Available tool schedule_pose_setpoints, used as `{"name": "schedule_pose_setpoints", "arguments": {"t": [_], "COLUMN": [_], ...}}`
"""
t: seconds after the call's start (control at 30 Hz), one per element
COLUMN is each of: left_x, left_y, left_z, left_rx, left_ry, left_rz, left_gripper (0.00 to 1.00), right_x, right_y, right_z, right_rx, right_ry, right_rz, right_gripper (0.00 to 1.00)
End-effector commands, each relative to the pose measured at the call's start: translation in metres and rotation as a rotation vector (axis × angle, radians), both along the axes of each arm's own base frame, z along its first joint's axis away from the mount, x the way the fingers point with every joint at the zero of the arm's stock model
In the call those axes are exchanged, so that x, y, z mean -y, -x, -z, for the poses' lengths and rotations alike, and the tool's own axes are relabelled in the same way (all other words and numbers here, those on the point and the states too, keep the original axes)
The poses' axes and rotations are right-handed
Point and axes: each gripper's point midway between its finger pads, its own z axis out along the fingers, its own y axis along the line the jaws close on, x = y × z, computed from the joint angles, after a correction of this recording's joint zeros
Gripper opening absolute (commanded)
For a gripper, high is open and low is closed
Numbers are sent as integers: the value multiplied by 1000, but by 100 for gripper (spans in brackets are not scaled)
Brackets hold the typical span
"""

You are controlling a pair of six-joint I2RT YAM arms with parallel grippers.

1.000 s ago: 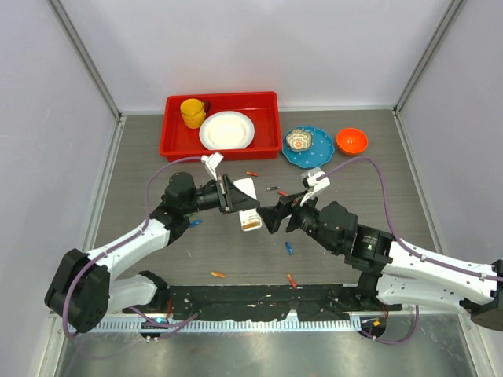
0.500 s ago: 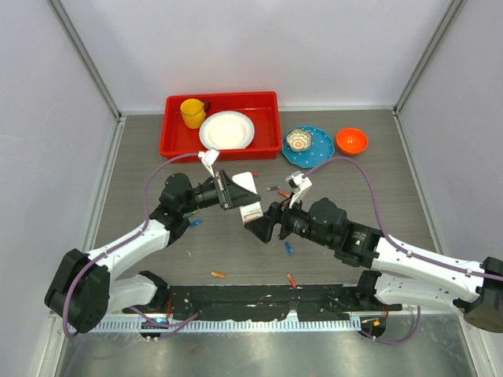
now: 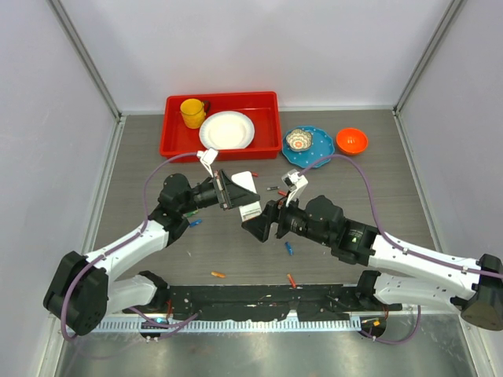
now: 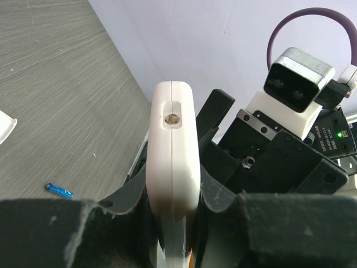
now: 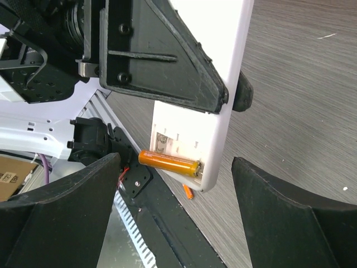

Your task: Load the batteries into the remote control

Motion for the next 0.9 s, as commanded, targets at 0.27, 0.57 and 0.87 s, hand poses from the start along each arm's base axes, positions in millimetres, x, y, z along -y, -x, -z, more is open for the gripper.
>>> {"name": "schedule_pose_setpoints", "arguments": {"t": [0.27, 0.57, 0.87], "left_x": [-3, -3, -3], "left_y": [6, 5, 6], "left_z": [-22, -21, -21], "left_rx": [72, 71, 69], "left_ry": [48, 46, 46], "left_rz": [8, 8, 7], "left_gripper": [0, 0, 0], "right_x": [-8, -7, -6], "right_y": [-8, -9, -12], "right_z": [-33, -30, -24], "right_rx": [49, 49, 40], "right_ry": [-57, -43, -21], "right_rz": [5, 14, 27], "right_gripper": [87, 86, 84]}}
